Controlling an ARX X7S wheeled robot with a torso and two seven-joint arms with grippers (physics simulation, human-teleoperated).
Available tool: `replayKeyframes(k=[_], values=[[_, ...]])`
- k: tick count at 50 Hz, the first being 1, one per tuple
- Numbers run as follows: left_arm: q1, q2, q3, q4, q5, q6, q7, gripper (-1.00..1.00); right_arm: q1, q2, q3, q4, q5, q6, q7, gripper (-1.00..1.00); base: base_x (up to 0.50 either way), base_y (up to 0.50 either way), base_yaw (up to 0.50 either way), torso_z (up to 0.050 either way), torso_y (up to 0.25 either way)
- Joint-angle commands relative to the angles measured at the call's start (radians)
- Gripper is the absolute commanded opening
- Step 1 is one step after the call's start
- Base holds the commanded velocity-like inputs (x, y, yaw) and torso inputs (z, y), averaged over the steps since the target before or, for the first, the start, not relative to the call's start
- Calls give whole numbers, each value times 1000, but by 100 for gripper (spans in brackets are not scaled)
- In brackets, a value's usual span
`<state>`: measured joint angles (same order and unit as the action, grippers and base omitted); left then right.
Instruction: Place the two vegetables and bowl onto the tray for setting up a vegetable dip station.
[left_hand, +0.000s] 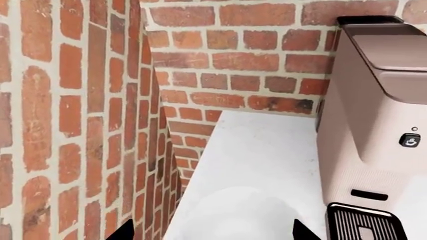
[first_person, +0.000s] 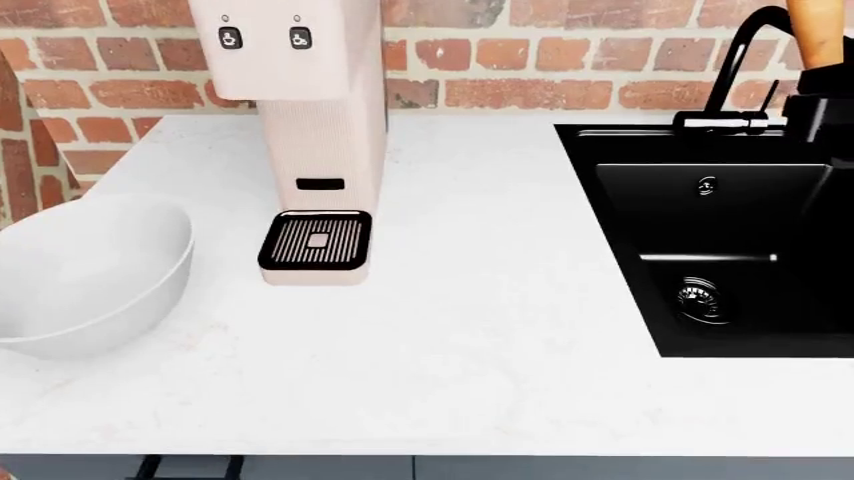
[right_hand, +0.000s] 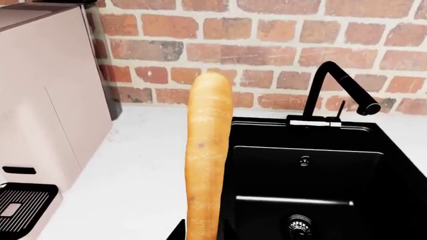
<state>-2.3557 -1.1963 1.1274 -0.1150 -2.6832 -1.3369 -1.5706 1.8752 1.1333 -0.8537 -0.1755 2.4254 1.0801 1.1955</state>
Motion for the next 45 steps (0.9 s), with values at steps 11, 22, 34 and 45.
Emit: replayKeyframes(k=[11, 22, 34, 45], values=[[0, -36, 69, -16, -20, 62, 0, 100, -20, -7, -8, 8, -21, -3, -17, -100, 0, 0, 0, 0, 0], [0, 26, 131, -108, -24, 23, 0, 100, -35, -25, -16, 27, -45, 3, -39, -100, 0, 0, 0, 0, 0], [0, 51, 186, -152, -32, 27, 0, 100, -67, -18, -18, 28, -69, -4, -66, -100, 0, 0, 0, 0, 0], [0, 54, 167, -193, 9, 8, 0, 100, -89, -21, -22, 28, -84, -12, -82, -100, 0, 0, 0, 0, 0]])
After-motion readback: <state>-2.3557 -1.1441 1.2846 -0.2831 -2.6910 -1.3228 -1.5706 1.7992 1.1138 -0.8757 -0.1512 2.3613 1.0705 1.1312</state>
